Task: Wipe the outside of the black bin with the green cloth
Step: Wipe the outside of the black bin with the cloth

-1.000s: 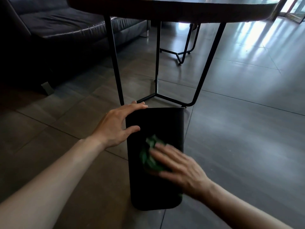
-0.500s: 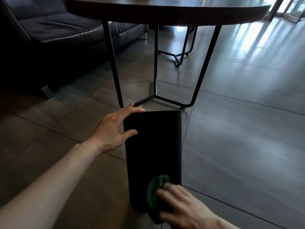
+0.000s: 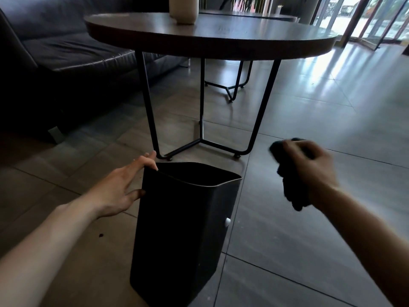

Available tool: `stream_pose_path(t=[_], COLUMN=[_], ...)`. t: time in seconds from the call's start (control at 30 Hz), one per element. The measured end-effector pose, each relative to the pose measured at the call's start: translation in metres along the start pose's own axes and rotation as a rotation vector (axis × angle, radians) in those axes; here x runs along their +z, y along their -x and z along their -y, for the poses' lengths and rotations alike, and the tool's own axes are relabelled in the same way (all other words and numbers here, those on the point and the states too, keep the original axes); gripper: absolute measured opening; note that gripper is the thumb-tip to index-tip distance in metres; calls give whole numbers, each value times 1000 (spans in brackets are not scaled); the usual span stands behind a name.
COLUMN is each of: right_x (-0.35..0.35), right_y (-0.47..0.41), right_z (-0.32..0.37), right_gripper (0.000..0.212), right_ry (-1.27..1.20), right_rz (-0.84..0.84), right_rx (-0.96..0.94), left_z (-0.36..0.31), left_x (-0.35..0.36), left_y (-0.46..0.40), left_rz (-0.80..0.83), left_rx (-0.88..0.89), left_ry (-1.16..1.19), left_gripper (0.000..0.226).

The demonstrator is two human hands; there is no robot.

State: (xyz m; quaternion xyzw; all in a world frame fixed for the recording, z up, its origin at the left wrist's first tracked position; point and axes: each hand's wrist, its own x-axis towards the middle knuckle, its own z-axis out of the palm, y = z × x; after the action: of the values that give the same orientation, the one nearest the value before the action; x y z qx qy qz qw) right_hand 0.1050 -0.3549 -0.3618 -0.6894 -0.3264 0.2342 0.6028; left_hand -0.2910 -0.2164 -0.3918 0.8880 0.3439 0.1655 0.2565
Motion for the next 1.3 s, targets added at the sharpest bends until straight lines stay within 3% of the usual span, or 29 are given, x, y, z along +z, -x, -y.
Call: stream_pose_path(t=[0.07, 0.17, 0.27, 0.43, 0.6, 0.73, 0.83, 0.93, 1.03, 1.1, 1.23, 1.3], right_x=[25, 45, 44, 37, 29, 34, 39, 44, 53, 55, 58, 69], right_y=[0, -2, -6, -2, 15, 17, 10, 7, 8, 10, 30, 47], right_z=[-19, -42, -47, -35, -33, -13, 1, 7, 6, 0, -19, -32], right_gripper=[23, 50, 62, 37, 31, 35, 29, 28, 26, 27, 50, 48], right_ry=[404, 866, 1065, 1307, 1276, 1273, 1314, 1339, 1315, 1149, 466, 353], right_rz=[138, 440, 594, 704, 695, 642, 659, 673, 631, 549, 273, 178], right_rx=[-180, -348, -498, -677, -710, -743, -706, -671, -688, -725, -704, -746], left_z=[2, 3, 6, 3, -10, -48, -80, -81, -67, -56, -32, -26], left_x=[-2, -2, -4, -6, -9, 0, 24, 58, 72, 72, 71, 71], left_y=[3, 3, 0, -7, -9, -19, -27, -27, -26, -25, -15, -14], left_rz=[15, 42, 76, 104, 77, -136, -118, -25, -42, -71, -113, -114], left_rx=[-23, -32, -38, -26, -33, 92, 222, 310, 298, 267, 169, 163], left_ry=[-19, -21, -49, -84, -151, -6, 50, -234, -430, -404, -311, -299], left_gripper=[54, 56, 57, 58, 51, 47, 50, 71, 90, 95, 94, 92])
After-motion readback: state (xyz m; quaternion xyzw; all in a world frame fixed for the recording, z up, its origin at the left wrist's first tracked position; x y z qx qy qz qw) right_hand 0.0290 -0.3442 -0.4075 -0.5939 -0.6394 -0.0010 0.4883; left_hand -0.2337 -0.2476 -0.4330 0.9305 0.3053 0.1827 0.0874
